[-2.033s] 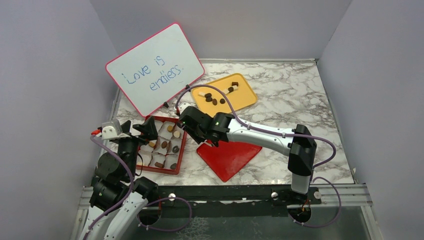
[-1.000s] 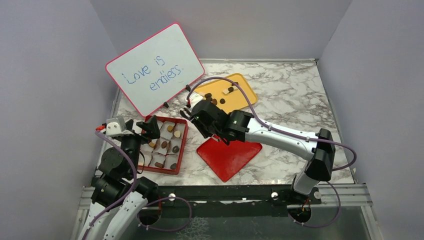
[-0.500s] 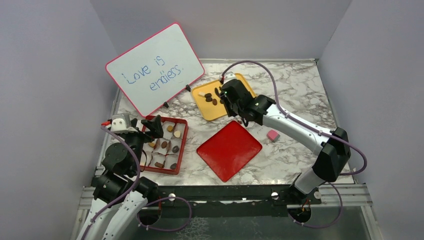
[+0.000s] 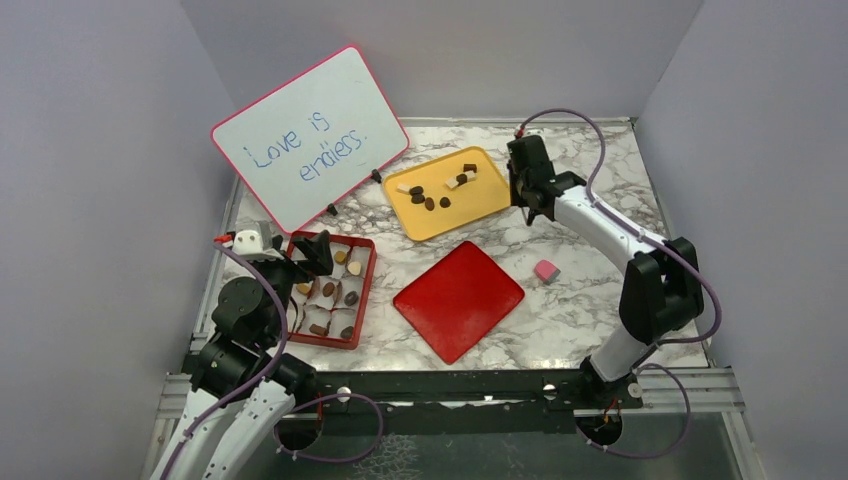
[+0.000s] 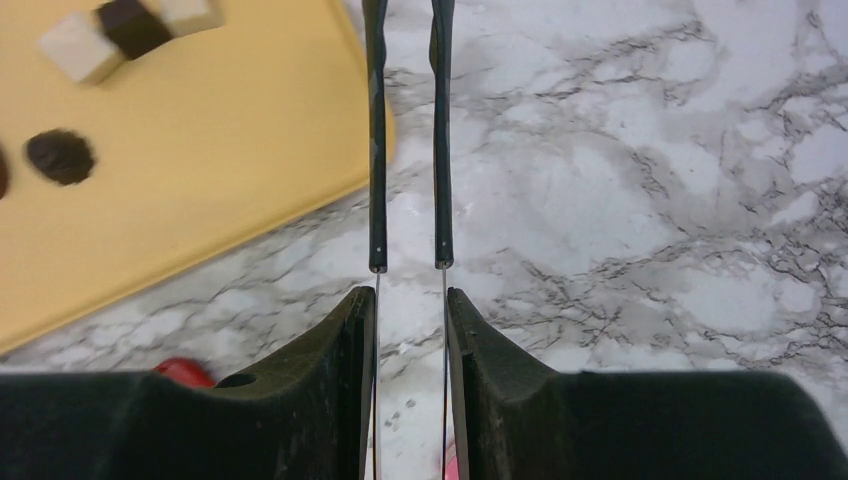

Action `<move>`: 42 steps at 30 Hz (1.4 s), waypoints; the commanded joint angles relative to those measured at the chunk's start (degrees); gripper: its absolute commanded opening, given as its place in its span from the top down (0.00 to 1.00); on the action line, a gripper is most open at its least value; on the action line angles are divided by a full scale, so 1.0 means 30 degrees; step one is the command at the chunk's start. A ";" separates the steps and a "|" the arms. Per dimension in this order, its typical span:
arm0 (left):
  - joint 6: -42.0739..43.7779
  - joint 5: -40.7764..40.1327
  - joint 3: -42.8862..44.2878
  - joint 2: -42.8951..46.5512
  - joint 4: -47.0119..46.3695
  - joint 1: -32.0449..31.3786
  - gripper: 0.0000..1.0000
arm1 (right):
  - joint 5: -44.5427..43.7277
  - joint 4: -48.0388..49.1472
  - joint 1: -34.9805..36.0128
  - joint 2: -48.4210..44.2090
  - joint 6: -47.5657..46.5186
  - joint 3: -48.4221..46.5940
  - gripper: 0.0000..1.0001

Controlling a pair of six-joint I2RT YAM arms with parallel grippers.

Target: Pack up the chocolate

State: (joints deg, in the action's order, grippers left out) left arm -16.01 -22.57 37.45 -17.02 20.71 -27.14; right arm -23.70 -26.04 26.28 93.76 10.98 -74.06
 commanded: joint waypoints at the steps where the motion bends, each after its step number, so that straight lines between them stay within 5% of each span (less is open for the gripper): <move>1: 0.0148 0.0608 -0.0008 -0.0238 -0.0136 -0.0037 0.01 | 0.0763 0.1612 -0.2368 0.1573 0.0360 0.0013 0.65; 18: 0.0266 0.0747 -0.0029 -0.0336 -0.0137 -0.0037 0.01 | 0.1692 0.3457 -0.4220 0.5657 0.0906 -0.0088 0.59; 27: 0.0281 0.0762 -0.0008 -0.0391 -0.0138 -0.0037 0.01 | 0.1742 0.3244 -0.4220 0.5561 0.0968 -0.0039 0.41; 42: 0.0239 0.0983 -0.0004 -0.0510 -0.0194 -0.0037 0.01 | 0.5624 0.2403 -0.4219 0.2531 -0.0279 0.0764 0.35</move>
State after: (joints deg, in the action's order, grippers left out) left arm -15.77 -21.17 37.45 -18.39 20.73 -27.14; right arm -12.95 -18.57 13.52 106.10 12.21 -73.56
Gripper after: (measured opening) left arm 0.990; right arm 0.647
